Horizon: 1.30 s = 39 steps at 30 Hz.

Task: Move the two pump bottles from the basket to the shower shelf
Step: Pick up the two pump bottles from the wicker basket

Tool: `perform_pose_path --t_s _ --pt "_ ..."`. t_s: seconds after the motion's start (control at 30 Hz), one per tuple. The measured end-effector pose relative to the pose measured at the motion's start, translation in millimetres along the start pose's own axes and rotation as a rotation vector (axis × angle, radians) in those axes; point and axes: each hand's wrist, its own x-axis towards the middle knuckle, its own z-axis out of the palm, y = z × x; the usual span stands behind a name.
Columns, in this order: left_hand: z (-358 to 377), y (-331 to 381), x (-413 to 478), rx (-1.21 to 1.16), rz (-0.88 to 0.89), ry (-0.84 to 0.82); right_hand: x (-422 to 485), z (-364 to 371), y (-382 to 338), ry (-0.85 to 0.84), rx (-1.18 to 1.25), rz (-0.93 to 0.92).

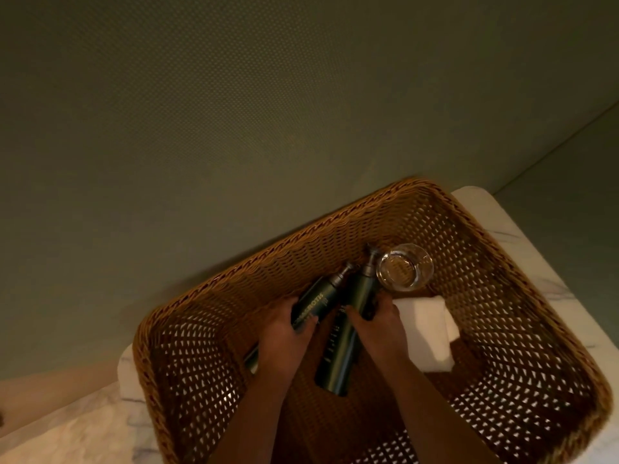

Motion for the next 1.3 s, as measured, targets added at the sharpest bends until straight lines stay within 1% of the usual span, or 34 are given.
perform_pose_path --t_s 0.13,0.3,0.4,0.47,0.57,0.73,0.87,1.13,1.3 --pt "9 -9 6 0.010 0.033 0.002 6 5 4 0.025 0.003 0.050" --pt "15 -19 13 0.016 0.015 -0.009 10 11 11 0.024 0.006 0.087" --pt "18 -22 12 -0.062 -0.052 -0.078 11 15 14 0.030 0.037 0.133" --pt "21 -23 11 -0.093 -0.076 -0.089 12 17 14 0.051 0.037 0.153" --pt "23 -27 11 -0.082 -0.073 -0.084 12 20 13 0.077 0.042 0.157" --pt "24 -26 12 0.004 -0.035 -0.078 11 25 12 0.070 0.044 0.165" --pt "25 -22 13 0.060 -0.039 -0.073 10 27 11 0.095 0.064 0.178" --pt "20 -23 -5 -0.029 -0.041 -0.055 -3 26 12 0.119 0.083 0.170" --pt "8 -13 -18 -0.084 -0.037 -0.020 -18 21 11 0.140 0.133 0.103"
